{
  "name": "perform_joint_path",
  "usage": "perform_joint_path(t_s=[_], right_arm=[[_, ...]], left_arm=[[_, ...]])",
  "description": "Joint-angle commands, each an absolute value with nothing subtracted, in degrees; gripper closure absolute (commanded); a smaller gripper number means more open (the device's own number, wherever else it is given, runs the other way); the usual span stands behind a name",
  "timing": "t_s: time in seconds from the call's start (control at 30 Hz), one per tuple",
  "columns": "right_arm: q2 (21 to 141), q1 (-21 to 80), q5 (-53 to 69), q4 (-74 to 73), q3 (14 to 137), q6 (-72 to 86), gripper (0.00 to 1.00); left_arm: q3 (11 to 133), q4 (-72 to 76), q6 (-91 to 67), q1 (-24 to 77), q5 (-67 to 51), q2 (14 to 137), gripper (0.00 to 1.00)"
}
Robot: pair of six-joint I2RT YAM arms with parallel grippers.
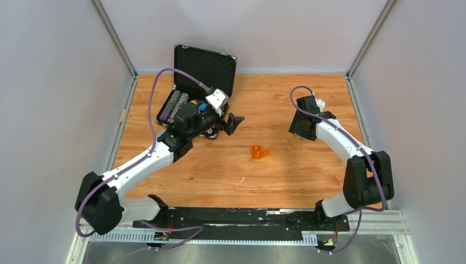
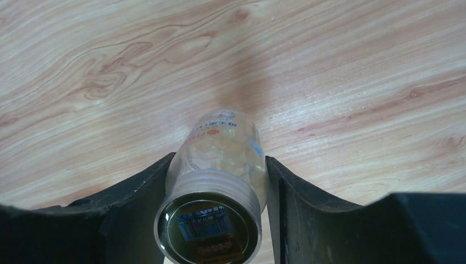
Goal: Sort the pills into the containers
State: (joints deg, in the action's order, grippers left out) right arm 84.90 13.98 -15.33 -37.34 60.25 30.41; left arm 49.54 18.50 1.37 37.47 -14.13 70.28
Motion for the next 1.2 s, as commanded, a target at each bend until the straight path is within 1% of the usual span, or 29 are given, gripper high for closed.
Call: perform_joint_path(t_s=[0.0,0.1,0.2,0.4,0.47,0.53,0.57,0.63,0.67,0.7,0.77,0.8,0.83,0.93,1.0,1.07,1.1,1.17], right_arm=[[85.4,13.5,-17.8,-31.6,59.1,32.7,0.41],[86.2,13.1,-17.3,-31.4,58.3,33.9,0.37],[87.2,12.9,-17.0,-31.3,57.7,34.7,0.36],[86.9,12.5,-16.1,-32.2,57.3,35.2,0.34],[85.6,12.4,-16.4,-33.8,58.6,35.1,0.28],[84.1,12.4,-16.2,-36.9,61.0,34.7,0.17],[83.4,12.5,-16.2,-38.9,62.6,34.6,0.14],[81.7,12.5,-15.6,-42.5,65.3,33.9,0.12],[80.8,12.4,-15.2,-43.9,66.4,33.7,0.14],[80.0,12.4,-14.9,-45.1,67.4,33.5,0.18],[78.5,12.5,-14.1,-47.7,69.9,34.0,0.29],[77.4,12.9,-13.6,-48.4,70.5,34.0,0.33],[76.5,13.6,-13.2,-48.8,70.9,34.3,0.36],[75.1,17.5,-11.5,-48.6,70.8,34.8,0.38],[75.5,19.8,-8.4,-48.5,69.6,35.7,0.38],[75.6,21.2,-4.8,-46.4,66.5,37.4,0.42],[75.5,22.0,-2.3,-44.9,64.7,37.9,0.48],[75.4,24.2,-1.4,-42.8,61.8,39.0,0.60]], left_arm=[[54.3,10.8,-3.2,37.6,-8.9,69.3,0.00],[56.6,5.1,-3.9,37.6,-7.9,70.0,0.00],[58.7,-0.2,-3.5,37.6,-10.1,71.2,0.00],[58.2,-3.0,-7.4,37.6,-10.7,72.6,0.00],[57.8,-3.6,-8.4,37.6,-10.5,72.9,0.00],[57.8,-4.5,-9.7,37.6,-10.4,73.5,0.00],[57.7,-5.3,-10.8,37.6,-10.4,74.0,0.00],[57.6,-6.1,-13.3,37.6,-10.1,75.0,0.01],[57.4,-6.3,-14.1,37.6,-10.0,75.6,0.04],[57.2,-6.6,-15.8,37.6,-10.1,75.9,0.05],[56.6,-6.6,-18.1,37.6,-10.9,77.0,0.09],[56.0,-6.2,-19.8,37.6,-11.4,77.6,0.10],[55.6,-5.8,-20.7,37.7,-11.8,77.9,0.10],[53.8,-3.2,-24.9,38.0,-11.6,79.3,0.11],[53.5,-2.5,-27.4,38.3,-11.2,81.0,0.11],[53.6,-2.0,-29.7,38.6,-11.4,83.0,0.13],[53.7,-1.8,-30.5,39.1,-11.5,83.8,0.13],[53.9,-1.1,-32.2,39.8,-11.5,86.0,0.16]])
